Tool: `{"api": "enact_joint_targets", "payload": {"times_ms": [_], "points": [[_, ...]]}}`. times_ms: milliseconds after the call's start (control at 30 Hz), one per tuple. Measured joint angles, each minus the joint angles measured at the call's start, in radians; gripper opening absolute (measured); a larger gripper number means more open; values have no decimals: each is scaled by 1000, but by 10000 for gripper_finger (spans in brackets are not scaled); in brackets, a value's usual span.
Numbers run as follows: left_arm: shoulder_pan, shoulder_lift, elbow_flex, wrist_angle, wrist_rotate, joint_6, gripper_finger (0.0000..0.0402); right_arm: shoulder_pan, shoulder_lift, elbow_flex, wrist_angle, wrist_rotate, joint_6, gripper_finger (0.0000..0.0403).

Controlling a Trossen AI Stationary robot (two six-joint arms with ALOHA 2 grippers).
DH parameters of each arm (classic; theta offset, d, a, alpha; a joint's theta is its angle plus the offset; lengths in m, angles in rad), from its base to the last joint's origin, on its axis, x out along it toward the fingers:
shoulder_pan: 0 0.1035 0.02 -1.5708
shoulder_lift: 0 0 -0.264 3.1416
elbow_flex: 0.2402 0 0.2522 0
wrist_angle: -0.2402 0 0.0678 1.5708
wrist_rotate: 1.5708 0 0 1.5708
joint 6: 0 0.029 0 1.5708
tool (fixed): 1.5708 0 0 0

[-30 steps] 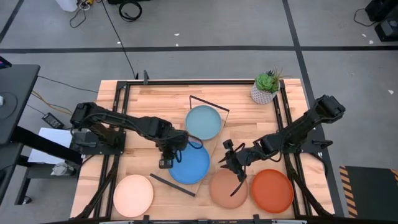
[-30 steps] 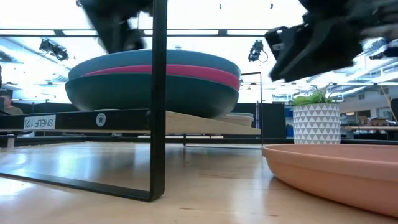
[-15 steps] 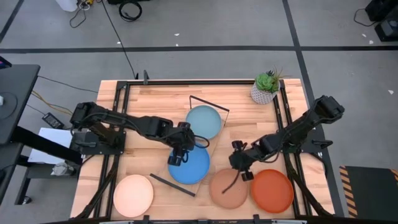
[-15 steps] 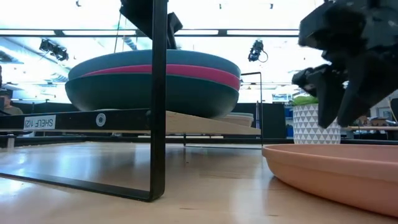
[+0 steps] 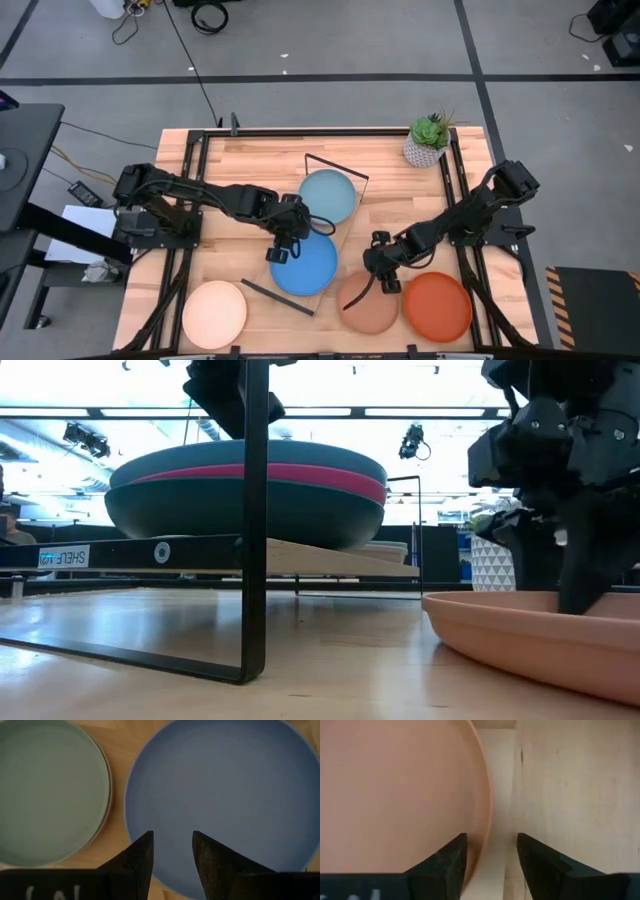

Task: Place and stack plates onto a shelf
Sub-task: Stack the brown plate on top of the light blue plate

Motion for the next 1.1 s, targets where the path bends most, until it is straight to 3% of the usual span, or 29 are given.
{"api": "enact_joint_targets", "payload": {"times_ms": [167, 433, 633, 900, 1000, 1100], "points": [[0, 0, 0, -27, 1, -7, 142, 0, 13, 5, 6, 11, 11, 135], [-4, -25, 0, -60, 1, -35, 142, -28, 5, 5, 19, 49, -1, 17], [-9, -96, 0, -37, 0, -55, 142, -75, -58, 3, -14, 21, -50, 23], [-8, -140, 1, 41, -9, -46, 142, -162, -297, 2, -152, 33, -80, 14], [-8, -135, 1, 99, -19, 21, 142, -206, -383, 2, -219, 27, -72, 17], [-22, -124, 1, 156, -53, 187, 142, -269, -461, 2, -241, -19, -71, 20]]}}
